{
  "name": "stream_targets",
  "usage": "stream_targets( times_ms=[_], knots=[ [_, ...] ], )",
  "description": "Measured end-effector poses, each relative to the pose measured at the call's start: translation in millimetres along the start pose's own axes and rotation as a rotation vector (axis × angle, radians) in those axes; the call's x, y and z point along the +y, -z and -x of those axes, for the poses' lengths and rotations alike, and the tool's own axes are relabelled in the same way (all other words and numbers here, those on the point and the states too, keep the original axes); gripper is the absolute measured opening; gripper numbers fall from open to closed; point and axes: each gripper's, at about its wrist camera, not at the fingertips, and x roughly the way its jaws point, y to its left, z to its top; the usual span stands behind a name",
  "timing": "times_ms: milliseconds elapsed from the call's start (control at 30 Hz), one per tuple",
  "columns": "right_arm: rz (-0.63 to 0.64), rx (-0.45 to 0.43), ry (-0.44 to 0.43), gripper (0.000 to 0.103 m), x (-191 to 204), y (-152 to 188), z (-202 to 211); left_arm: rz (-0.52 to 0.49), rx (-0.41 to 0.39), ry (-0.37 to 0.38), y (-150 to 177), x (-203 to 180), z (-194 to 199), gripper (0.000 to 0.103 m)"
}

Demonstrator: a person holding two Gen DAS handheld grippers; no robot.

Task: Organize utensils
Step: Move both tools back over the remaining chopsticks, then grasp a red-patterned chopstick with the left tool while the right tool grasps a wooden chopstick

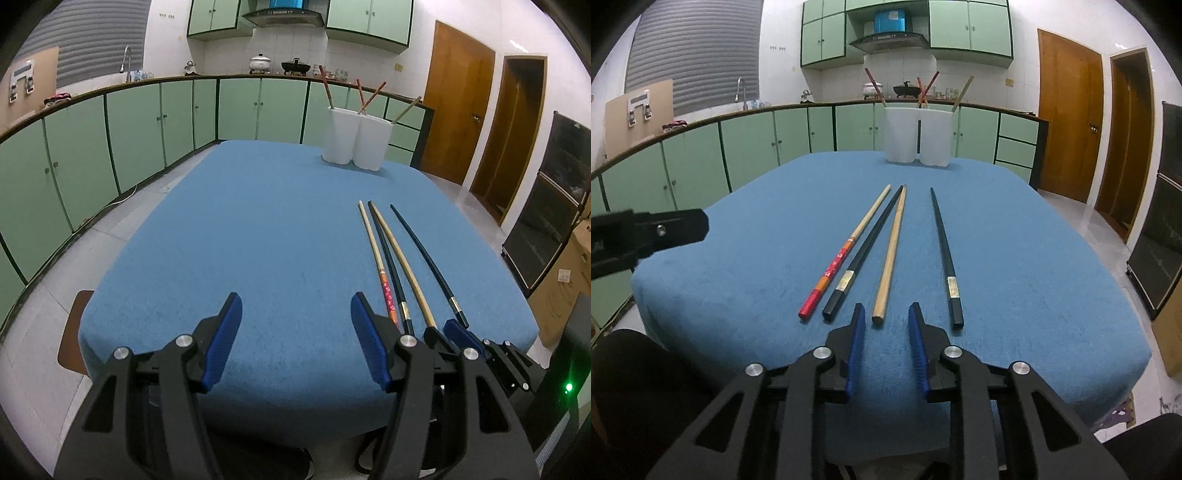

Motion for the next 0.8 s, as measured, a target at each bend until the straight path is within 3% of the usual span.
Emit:
stream_targets(
  times_ms=[133,300,567,800],
  knots=[
    [0.022,-0.002,-0.006,0.008,0.3,-0.4,-3.2,0.008,0.006,-0.006,-1.6,3.9,-1.5,0.059],
    [-0.012,0.005,-0.016,0.007,-8.0,-4.5,-0.6,-0.002,0.015,0.000,2.7,-1.0,-4.1,0.059],
    [-0.039,-0.033,-0.007,0.006,-21.8,-11.3,14.2,-0.086,0.067,0.098,21.3,-37.1,-17.3,0.054],
    [-0.072,-0.063,0.004,0.006,-36.0,-18.5,27.0,-0.138,0.110,0.127,32.7,-61.8,-32.3,0.051]
  ],
)
